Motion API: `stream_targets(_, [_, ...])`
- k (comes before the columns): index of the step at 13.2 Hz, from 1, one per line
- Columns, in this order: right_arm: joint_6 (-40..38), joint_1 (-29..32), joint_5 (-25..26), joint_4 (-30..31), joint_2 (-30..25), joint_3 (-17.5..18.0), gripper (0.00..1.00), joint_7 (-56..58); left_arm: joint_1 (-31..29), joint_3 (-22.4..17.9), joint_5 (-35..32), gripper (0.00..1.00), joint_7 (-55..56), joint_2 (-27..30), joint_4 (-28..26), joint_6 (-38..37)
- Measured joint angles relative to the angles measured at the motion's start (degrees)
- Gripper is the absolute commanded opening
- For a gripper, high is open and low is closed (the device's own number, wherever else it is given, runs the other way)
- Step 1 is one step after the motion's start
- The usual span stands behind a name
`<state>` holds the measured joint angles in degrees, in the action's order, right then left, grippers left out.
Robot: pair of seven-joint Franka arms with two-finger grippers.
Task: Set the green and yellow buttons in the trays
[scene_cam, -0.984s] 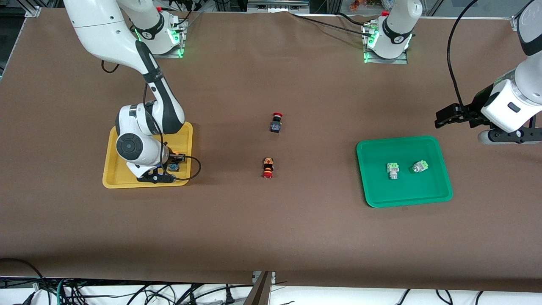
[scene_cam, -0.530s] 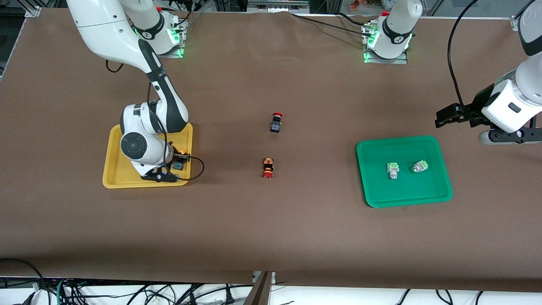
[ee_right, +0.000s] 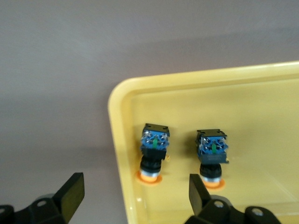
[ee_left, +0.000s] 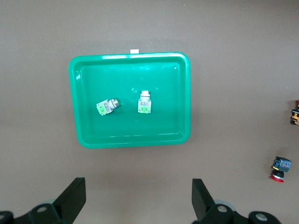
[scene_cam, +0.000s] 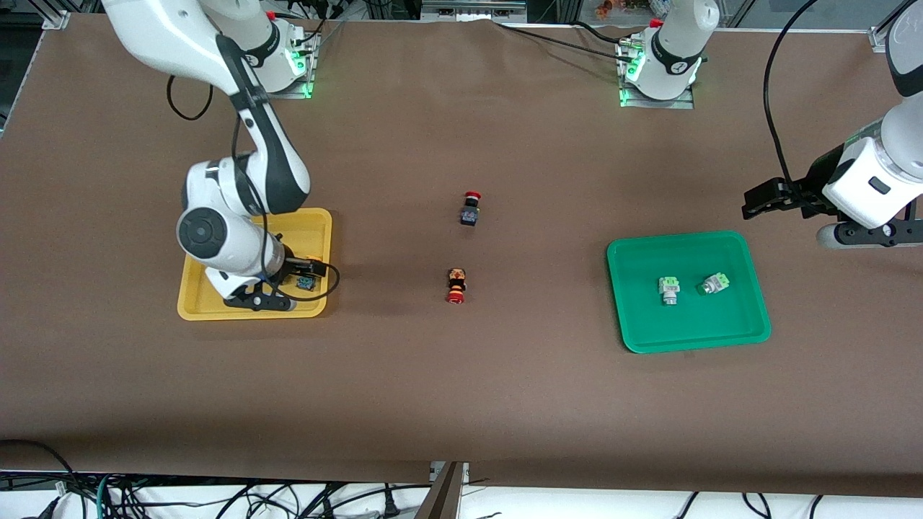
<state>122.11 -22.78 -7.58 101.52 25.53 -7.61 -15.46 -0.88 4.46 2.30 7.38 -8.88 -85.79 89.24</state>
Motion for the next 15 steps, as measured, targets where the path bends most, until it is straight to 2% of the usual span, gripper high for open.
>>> stream_targets(7, [-12.68,0.04,0.55,-1.06,-16.97,-0.11,0.99,0.00,0.00,-0.01,-0.06,1.00,0.01,-0.09,0.13,-0.05])
stream_targets(10, [-16.92,0.11,5.06,-1.18,-22.25,-0.38,0.99,0.55,0.00,-0.01,-0.06,1.00,0.01,-0.11,0.16,-0.07])
stream_targets(11, [-18.33,0.15,6.06,-1.60,-23.00,-1.18,0.99,1.82,0.00,0.00,-0.06,1.00,0.01,-0.11,0.20,-0.07])
stream_targets(14, [-19.97,0.66,6.22,-2.92,-23.09,-7.32,0.99,10.83,0.00,-0.01,-0.06,1.00,0.01,-0.20,0.73,-0.07])
stream_targets(15, [-20.00,1.01,6.22,-3.21,-23.01,-8.29,0.99,12.32,-0.01,-0.02,-0.06,1.00,0.01,-0.26,0.84,-0.09])
